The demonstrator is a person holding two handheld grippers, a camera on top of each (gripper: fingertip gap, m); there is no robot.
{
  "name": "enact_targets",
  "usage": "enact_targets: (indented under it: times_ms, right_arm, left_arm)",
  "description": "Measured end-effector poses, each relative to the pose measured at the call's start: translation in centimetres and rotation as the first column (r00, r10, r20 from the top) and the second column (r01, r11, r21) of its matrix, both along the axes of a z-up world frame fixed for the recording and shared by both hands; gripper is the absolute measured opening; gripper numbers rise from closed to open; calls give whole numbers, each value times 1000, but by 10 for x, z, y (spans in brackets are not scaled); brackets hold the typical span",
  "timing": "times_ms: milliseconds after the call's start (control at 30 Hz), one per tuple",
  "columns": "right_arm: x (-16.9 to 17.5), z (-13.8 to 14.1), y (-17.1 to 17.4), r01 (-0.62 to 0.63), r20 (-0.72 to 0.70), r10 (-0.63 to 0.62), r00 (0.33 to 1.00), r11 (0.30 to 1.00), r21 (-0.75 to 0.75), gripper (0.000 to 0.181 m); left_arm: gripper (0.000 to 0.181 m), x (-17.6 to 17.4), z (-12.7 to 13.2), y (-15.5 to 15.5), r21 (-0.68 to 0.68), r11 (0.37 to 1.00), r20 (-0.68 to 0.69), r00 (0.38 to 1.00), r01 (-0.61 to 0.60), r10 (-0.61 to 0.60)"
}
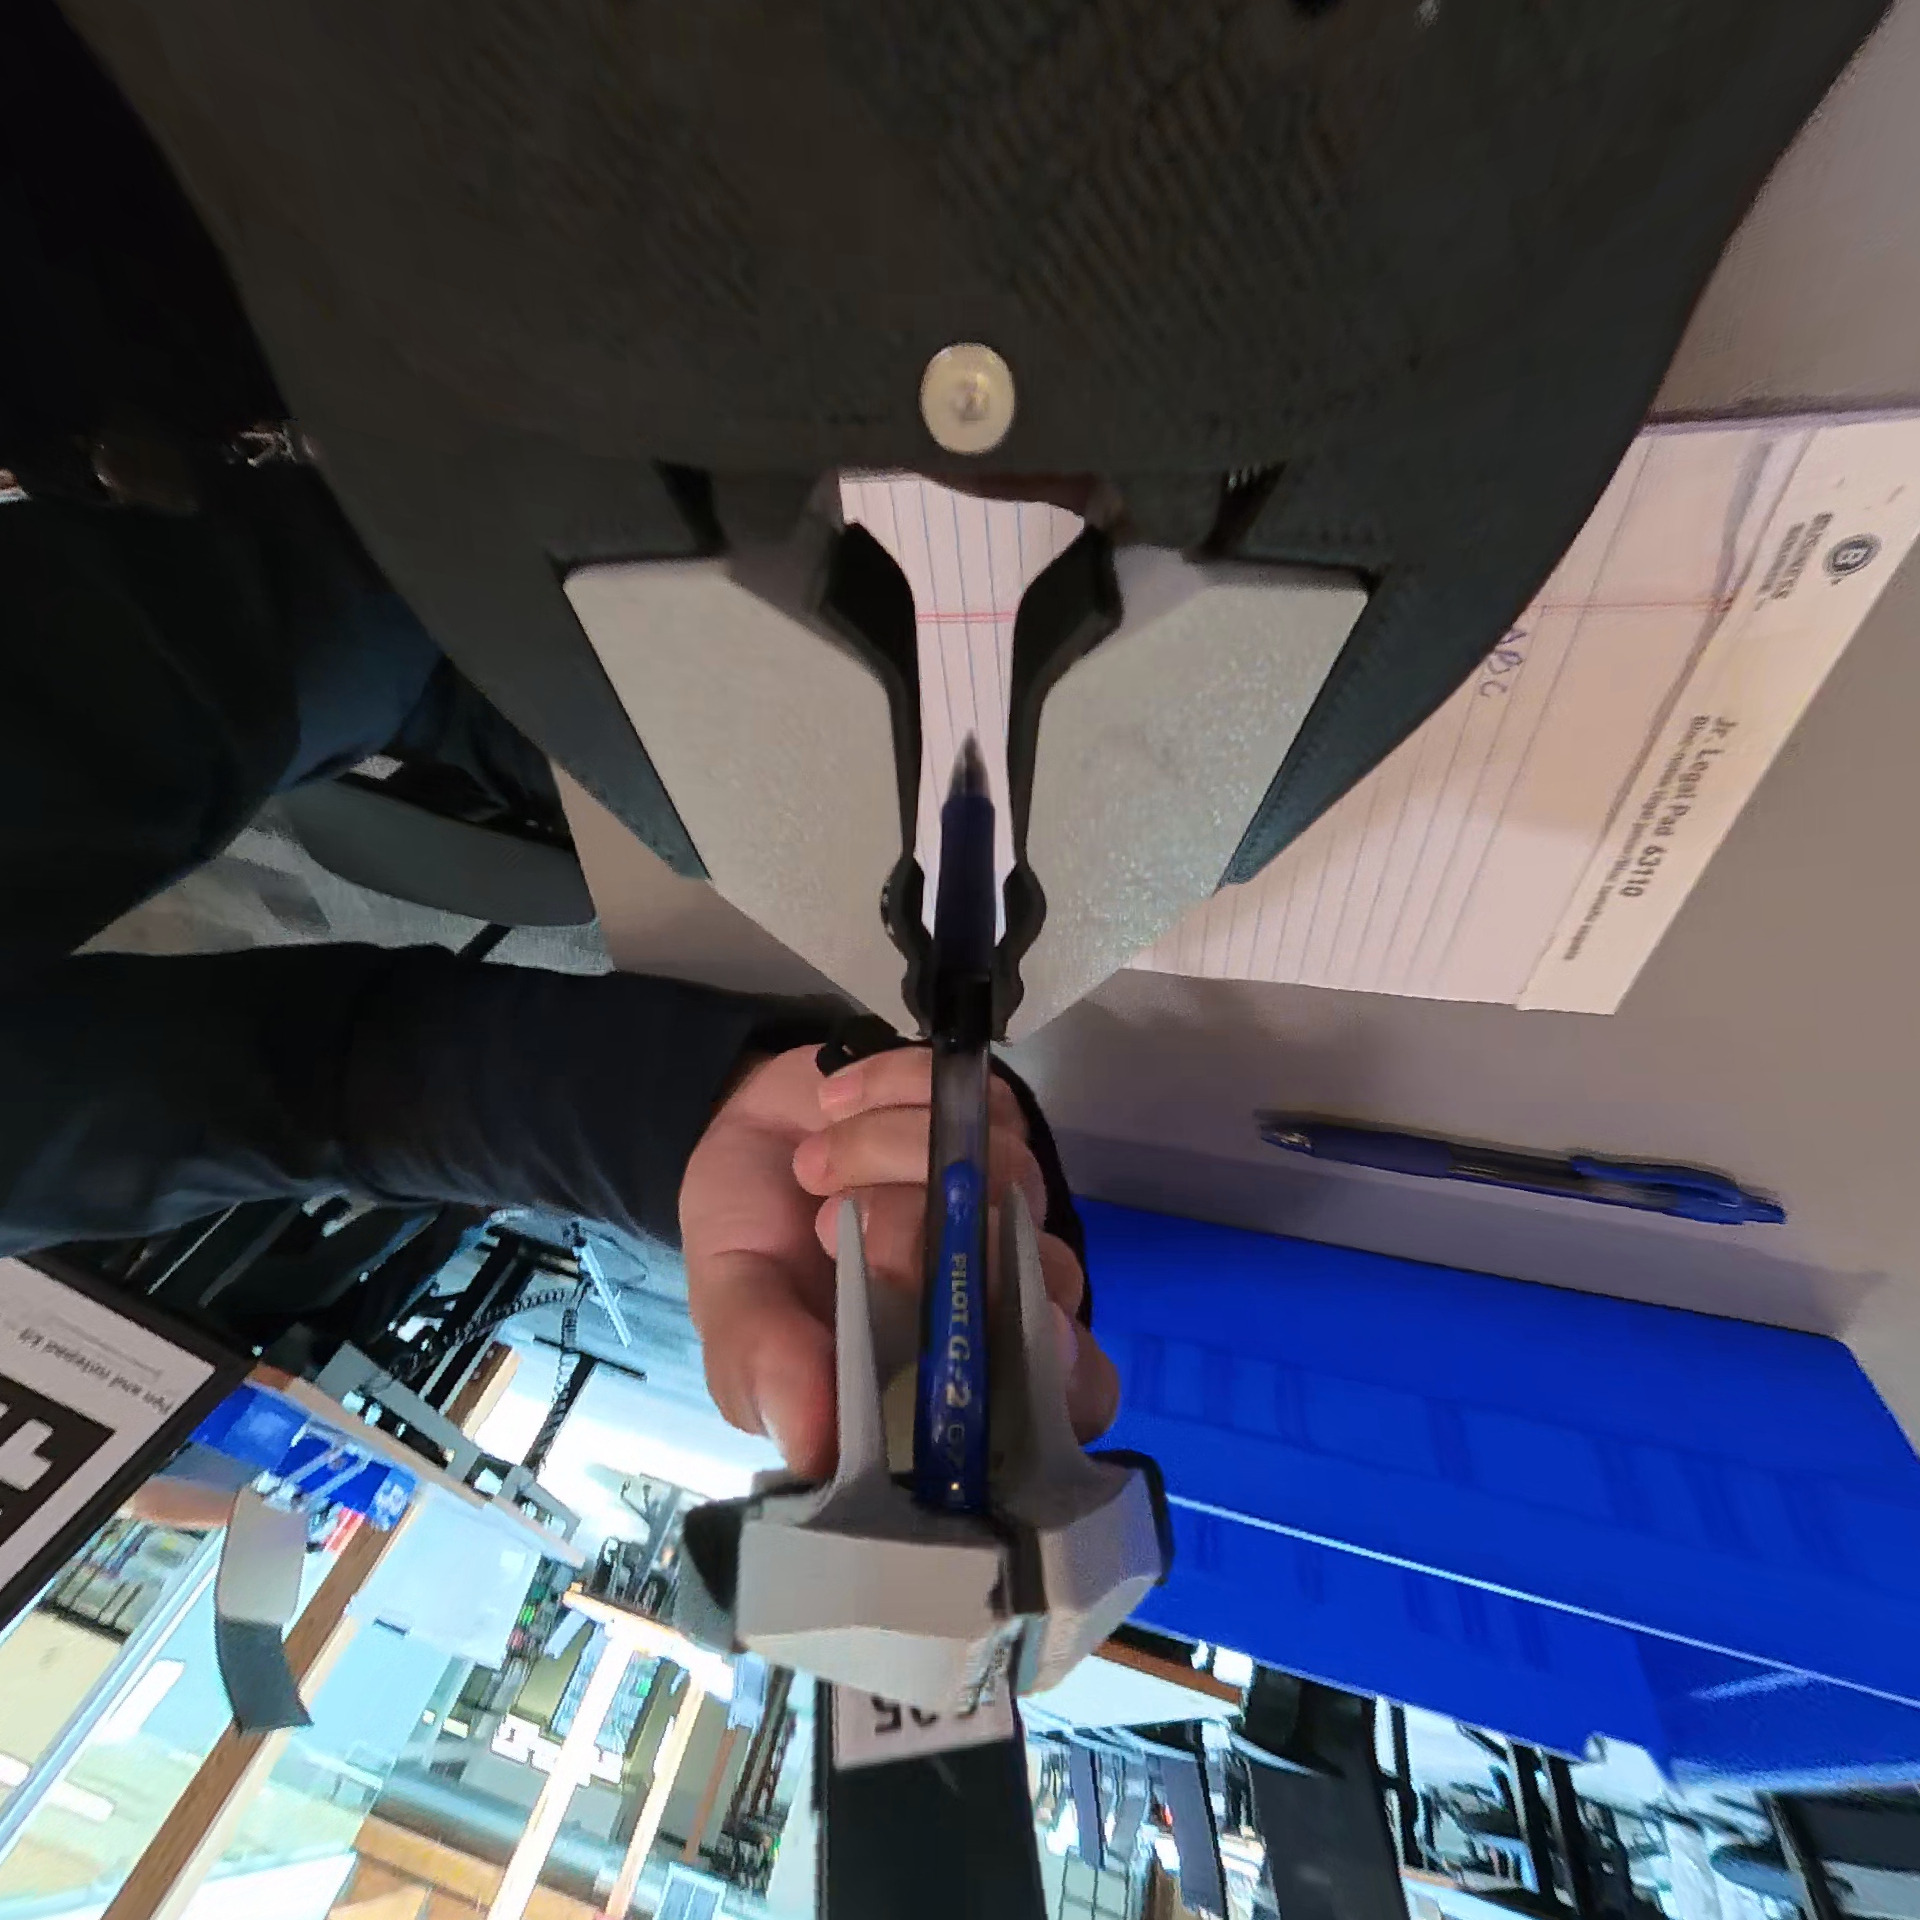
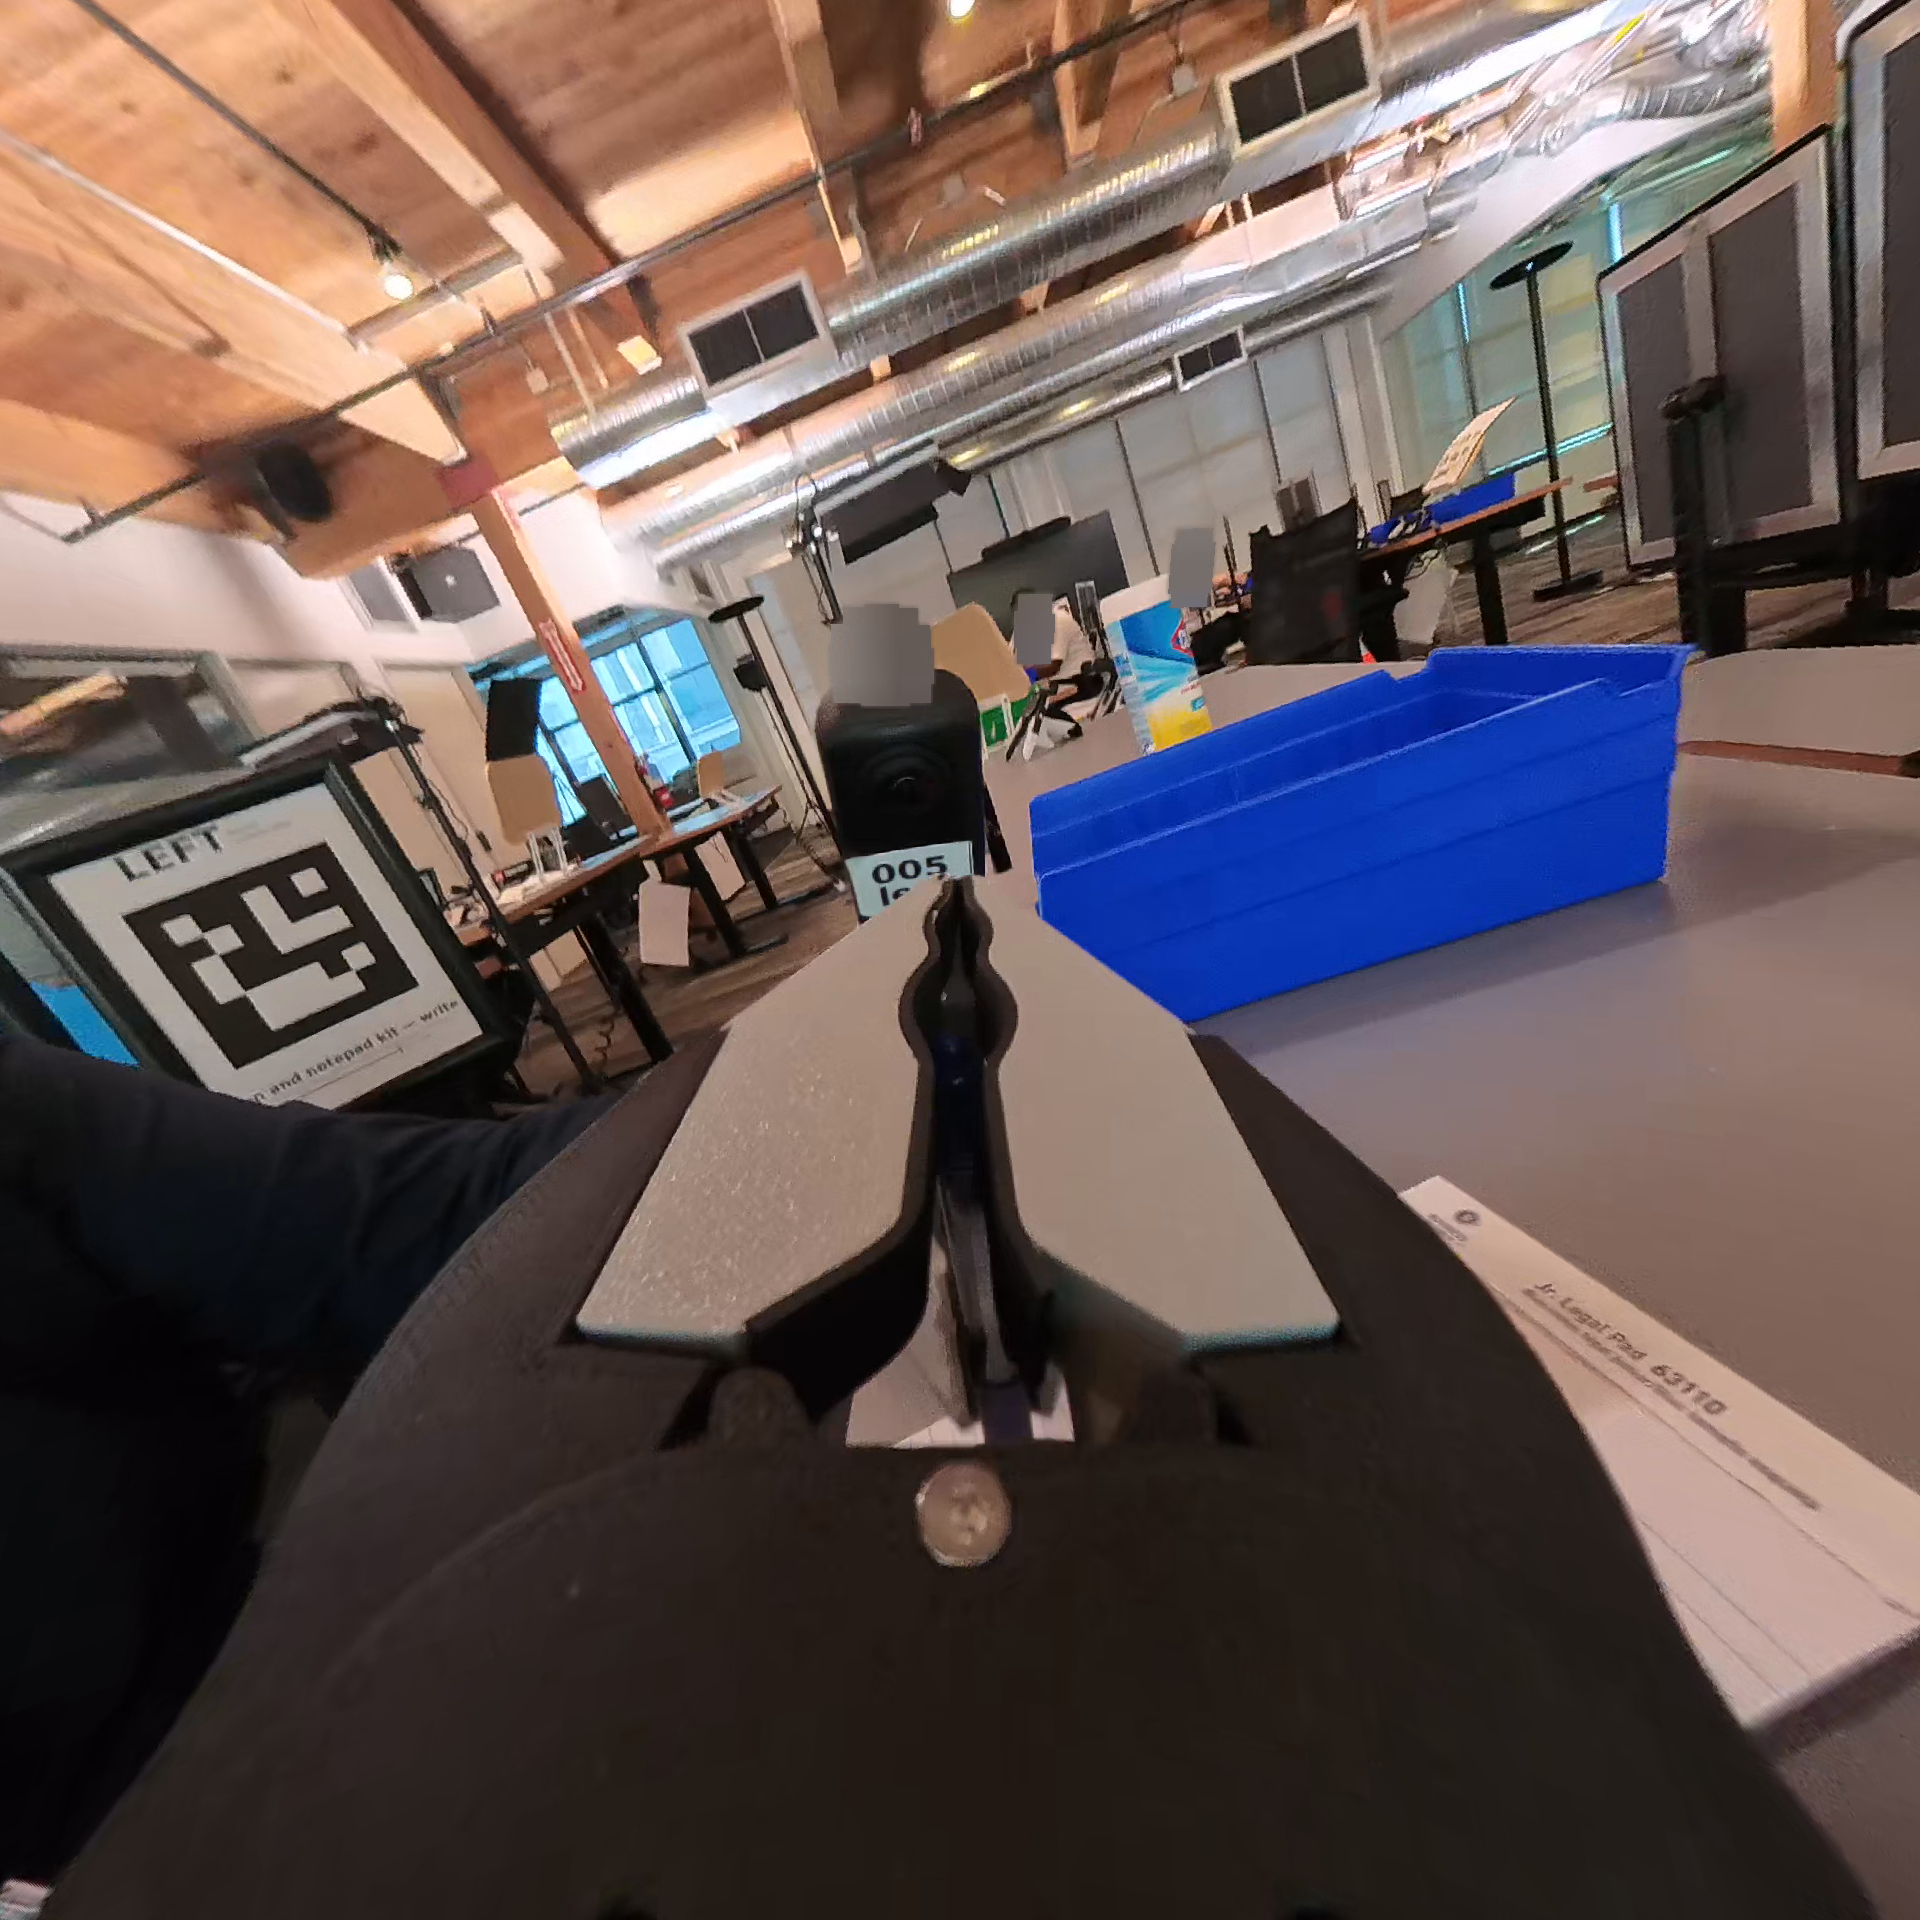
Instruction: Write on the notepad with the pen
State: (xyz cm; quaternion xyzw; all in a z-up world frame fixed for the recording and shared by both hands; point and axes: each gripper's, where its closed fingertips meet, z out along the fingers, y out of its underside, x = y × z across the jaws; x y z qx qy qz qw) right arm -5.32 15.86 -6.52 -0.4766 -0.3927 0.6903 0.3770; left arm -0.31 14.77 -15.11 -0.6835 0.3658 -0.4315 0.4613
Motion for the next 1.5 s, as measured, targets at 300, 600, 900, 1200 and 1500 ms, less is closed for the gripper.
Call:
enact_targets:
  times_ms: [300,600,900,1200,1500]
  right_arm:
    - [13,14,12,-31,-109,20,994,995,-98,4]
    - [-2,-4,-1,-24,24,24,999,1000,-1,4]
    - [-5,-4,-1,-19,14,19,1000,1000,-25,4]
    - [-14,-13,-5,-29,53,30,998,999,-20,4]
    - [2,6,4,-29,-72,24,997,997,-69,3]
  left_arm:
    - [8,-10,10,5,3,999,46,998,-38,38]
    - [8,-10,15,1,-5,1000,72,997,-21,22]
    - [23,-17,38,10,2,997,215,973,-82,80]
    - [8,-20,40,9,78,991,188,978,-104,88]
    - [7,-18,41,6,74,994,196,978,-82,66]
